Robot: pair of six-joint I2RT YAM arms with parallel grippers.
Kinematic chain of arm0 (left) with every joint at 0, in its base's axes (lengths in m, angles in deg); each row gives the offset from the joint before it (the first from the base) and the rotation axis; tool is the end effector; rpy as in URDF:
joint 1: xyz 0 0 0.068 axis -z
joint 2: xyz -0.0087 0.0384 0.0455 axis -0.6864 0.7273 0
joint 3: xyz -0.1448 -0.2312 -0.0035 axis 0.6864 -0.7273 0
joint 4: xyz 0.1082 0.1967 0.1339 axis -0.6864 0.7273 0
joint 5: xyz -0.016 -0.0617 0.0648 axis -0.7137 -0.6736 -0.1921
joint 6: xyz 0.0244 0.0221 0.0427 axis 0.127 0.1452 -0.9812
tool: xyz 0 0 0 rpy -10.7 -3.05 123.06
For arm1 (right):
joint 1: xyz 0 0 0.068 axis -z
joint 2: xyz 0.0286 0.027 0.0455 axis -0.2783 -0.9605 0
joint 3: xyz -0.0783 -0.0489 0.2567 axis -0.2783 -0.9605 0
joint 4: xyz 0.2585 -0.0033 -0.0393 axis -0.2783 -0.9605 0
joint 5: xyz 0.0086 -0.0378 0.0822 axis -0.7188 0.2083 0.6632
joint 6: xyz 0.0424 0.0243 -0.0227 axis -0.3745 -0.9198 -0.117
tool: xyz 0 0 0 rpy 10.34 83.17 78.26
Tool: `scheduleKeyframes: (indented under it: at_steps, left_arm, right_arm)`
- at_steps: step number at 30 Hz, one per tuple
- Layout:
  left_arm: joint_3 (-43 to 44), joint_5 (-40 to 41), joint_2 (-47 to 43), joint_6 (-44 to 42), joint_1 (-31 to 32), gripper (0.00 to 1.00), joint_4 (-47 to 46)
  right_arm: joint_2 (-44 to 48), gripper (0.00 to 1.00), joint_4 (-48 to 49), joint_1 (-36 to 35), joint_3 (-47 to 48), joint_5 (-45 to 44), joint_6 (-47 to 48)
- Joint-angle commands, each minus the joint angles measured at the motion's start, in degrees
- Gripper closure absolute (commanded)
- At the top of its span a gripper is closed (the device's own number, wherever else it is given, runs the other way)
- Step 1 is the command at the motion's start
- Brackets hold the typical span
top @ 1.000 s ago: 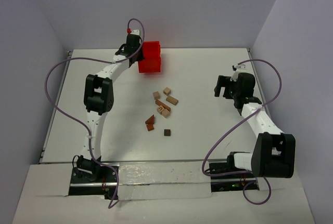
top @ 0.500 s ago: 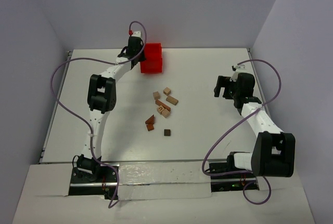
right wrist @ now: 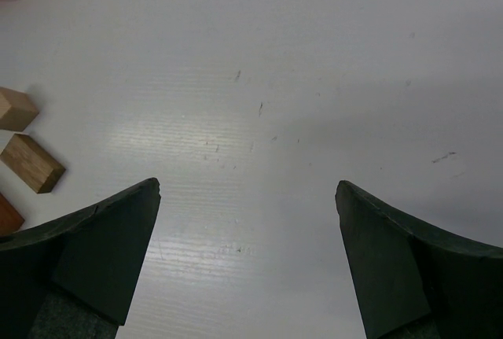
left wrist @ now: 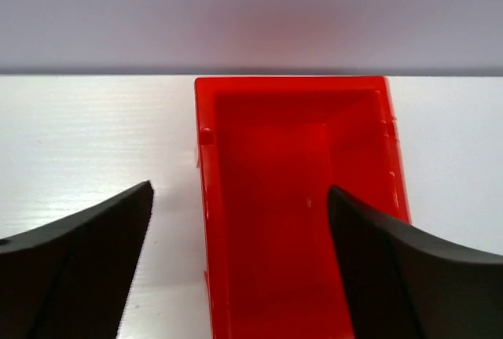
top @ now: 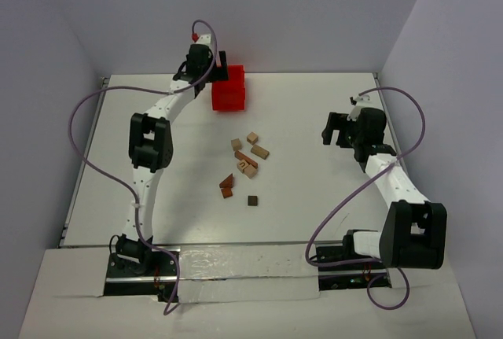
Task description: Build the wood block tower
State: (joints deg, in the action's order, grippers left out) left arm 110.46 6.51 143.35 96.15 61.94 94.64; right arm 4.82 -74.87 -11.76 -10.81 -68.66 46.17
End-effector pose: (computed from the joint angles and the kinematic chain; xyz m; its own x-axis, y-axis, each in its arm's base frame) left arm 0.5507 -0.1817 0.2216 -0.4728 -0.1448 -0.8692 0.1045 0.9702 -0.2185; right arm 0.2723 -0.0133 0.2407 -0.5393 0.0955 -0.8367 -0.0754 0.9841 0.1610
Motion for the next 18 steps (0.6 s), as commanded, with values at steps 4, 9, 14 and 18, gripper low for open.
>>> scheduleKeyframes:
  at_steps: [4,9,14,18]
  left_arm:
    - [-6.89,-17.67,-25.93,-7.38,-0.58,0.01,1.99]
    - [-23.29,-32.08,-39.55,-14.87,-0.58,0.09,3.41]
    - [-42.06,-46.77,-50.26,-27.56,-0.32,0.19,3.46]
    - [-45.06,-49.71,-51.74,-43.39,3.12,0.27,15.42]
  right_arm:
    - [6.99,0.00,0.94,0.40,0.42,4.93,0.47]
    - [8.49,0.00,-0.26,0.34,-0.16,8.30,2.01]
    - [6.46,0.00,-3.16,0.34,1.21,13.49,2.46]
    - [4.60,0.00,-4.24,0.26,2.58,13.75,2.53]
